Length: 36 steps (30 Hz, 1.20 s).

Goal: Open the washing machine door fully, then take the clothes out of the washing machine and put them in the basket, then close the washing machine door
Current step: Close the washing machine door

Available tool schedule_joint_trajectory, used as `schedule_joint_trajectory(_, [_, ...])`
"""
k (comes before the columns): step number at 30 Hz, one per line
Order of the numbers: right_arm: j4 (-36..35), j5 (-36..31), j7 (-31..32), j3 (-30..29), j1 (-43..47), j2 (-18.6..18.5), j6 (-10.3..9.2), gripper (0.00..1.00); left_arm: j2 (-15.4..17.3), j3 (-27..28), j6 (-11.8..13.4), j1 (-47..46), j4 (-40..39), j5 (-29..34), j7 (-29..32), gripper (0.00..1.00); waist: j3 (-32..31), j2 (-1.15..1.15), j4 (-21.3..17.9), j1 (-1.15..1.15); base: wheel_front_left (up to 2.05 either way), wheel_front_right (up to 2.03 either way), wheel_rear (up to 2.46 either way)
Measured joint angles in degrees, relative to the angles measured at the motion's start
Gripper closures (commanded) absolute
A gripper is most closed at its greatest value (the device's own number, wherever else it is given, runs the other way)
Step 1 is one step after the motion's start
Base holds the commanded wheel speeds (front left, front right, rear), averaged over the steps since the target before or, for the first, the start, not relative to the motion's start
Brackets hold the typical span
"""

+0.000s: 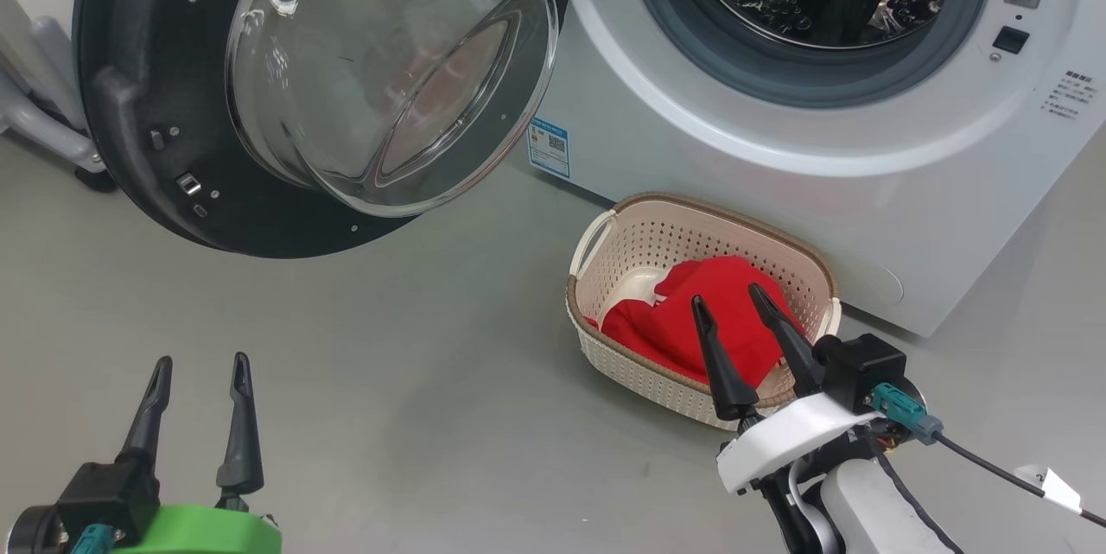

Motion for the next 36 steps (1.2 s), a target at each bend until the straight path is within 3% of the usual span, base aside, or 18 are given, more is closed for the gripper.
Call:
schedule_joint_trajectory(21, [0.2, 0.0, 0.0, 0.0, -0.2, 0.0, 0.0, 0.0, -0.1, 0.1, 0.0, 0.7, -0.1, 0.0, 0.0, 0.0, -0.1, 0.0, -0.1, 0.0, 0.0, 0.0, 0.0])
schedule_joint_trajectory(22, [0.2, 0.0, 0.0, 0.0, -0.2, 0.0, 0.0, 0.0, -0.1, 0.1, 0.0, 0.7, -0.1, 0.0, 0.0, 0.16, -0.1, 0.0, -0.1, 0.0, 0.0, 0.0, 0.0])
schedule_joint_trajectory(23, [0.2, 0.0, 0.0, 0.0, -0.2, 0.0, 0.0, 0.0, -0.1, 0.1, 0.0, 0.8, -0.1, 0.0, 0.0, 0.53, -0.1, 0.0, -0.1, 0.0, 0.0, 0.0, 0.0])
schedule_joint_trajectory(24, [0.2, 0.0, 0.0, 0.0, -0.2, 0.0, 0.0, 0.0, -0.1, 0.1, 0.0, 0.8, -0.1, 0.0, 0.0, 0.73, 0.0, 0.0, -0.1, 0.0, 0.0, 0.0, 0.0])
schedule_joint_trajectory(25, [0.2, 0.0, 0.0, 0.0, -0.2, 0.0, -0.01, 0.0, -0.1, 0.2, 0.0, 0.8, -0.1, 0.0, 0.0, 1.0, 0.1, 0.0, -0.1, 0.0, 0.0, 0.0, 0.0])
schedule_joint_trajectory(36, [0.2, -0.4, 0.0, 0.4, -0.4, -0.1, -0.19, 0.0, 0.1, 2.2, -0.6, 0.8, -1.3, 0.0, 0.0, 1.0, 2.4, 0.0, -0.1, 0.0, 0.0, 0.0, 0.0])
